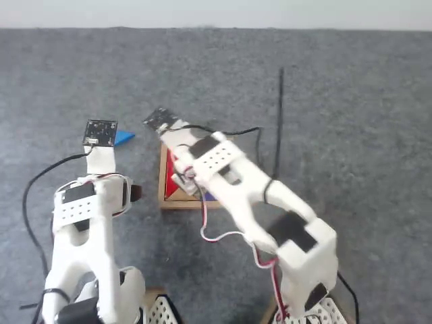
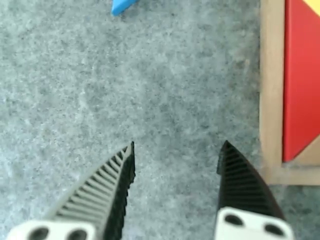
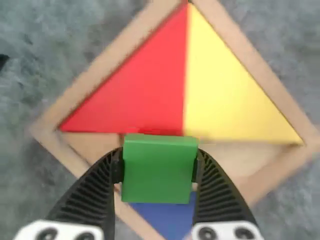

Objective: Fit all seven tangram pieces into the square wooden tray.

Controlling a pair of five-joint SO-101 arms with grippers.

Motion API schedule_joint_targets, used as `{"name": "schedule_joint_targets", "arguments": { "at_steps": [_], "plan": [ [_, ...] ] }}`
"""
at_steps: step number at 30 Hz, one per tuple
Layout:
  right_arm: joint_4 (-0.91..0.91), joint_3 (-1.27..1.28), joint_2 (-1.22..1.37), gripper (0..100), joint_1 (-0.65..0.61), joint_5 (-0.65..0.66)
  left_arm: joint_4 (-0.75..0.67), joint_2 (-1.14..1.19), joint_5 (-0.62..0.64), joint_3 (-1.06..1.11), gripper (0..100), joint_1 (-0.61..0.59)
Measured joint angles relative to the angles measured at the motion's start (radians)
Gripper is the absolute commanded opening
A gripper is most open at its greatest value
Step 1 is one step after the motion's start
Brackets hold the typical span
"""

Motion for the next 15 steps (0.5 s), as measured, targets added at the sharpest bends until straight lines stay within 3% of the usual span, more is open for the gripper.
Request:
{"name": "schedule_joint_targets", "arguments": {
  "at_steps": [6,15],
  "plan": [
    [0.051,-0.098,0.091,24.6,-0.003,0.015,0.0,0.0,0.0,0.0,26,-0.002],
    [0.146,-0.15,0.094,25.7,-0.014,0.052,0.0,0.0,0.0,0.0,26,0.0]
  ]
}}
